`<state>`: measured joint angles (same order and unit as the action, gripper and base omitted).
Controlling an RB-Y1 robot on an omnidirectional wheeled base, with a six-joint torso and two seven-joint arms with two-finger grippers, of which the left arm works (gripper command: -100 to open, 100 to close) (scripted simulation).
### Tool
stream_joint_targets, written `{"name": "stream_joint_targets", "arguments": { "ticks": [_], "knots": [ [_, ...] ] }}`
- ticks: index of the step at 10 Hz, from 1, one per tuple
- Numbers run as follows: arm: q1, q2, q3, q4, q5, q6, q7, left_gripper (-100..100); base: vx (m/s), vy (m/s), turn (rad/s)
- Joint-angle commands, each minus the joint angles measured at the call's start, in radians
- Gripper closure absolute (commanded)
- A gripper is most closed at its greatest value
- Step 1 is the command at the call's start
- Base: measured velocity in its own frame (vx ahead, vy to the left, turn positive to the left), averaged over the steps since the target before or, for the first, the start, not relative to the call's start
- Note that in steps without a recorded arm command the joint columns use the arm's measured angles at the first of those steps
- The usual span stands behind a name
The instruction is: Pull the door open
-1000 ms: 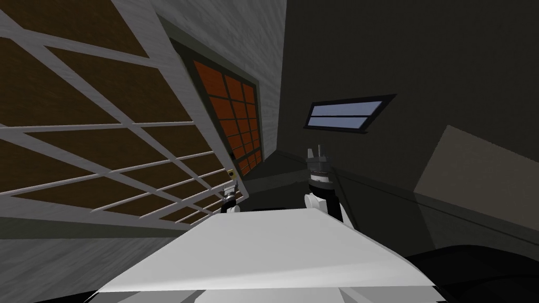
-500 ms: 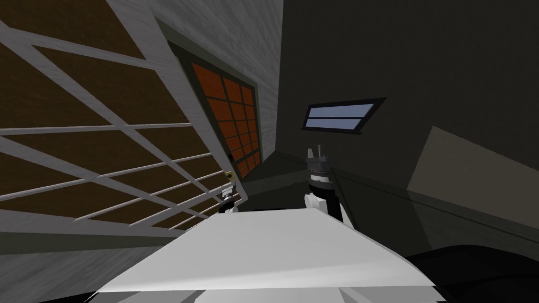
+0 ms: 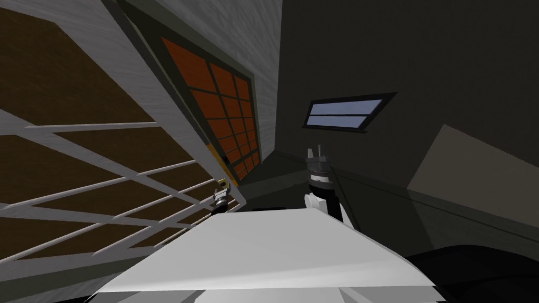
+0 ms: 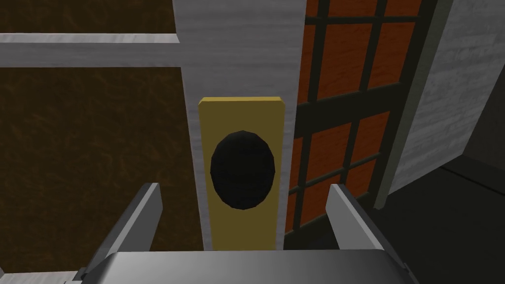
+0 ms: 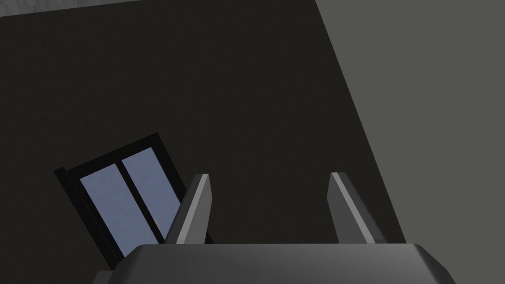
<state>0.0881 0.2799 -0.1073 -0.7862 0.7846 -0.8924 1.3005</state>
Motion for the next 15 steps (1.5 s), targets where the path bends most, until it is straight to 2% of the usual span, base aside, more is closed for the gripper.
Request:
{"name": "stream_joint_targets", "arguments": {
  "ticks": [1,3,4,5,10,15],
  "knots": [
    [0.005,0.024,-0.001,0.023,0.0,-0.014,0.038,-100,0.113,0.001,-0.046],
    [0.014,0.048,0.0,0.032,0.003,-0.019,0.068,-100,0.147,0.004,-0.04],
    [0.012,0.04,0.0,0.028,0.002,-0.015,0.056,-100,0.069,0.008,-0.007],
    [0.012,0.04,0.0,0.028,0.002,-0.015,0.056,100,-0.013,-0.001,0.012],
    [0.012,0.04,0.0,0.028,0.002,-0.015,0.056,100,-0.011,-0.001,-0.003],
    [0.027,0.061,-0.065,-0.005,-0.027,-0.011,0.1,100,-0.192,-0.003,-0.06]
  ]
}}
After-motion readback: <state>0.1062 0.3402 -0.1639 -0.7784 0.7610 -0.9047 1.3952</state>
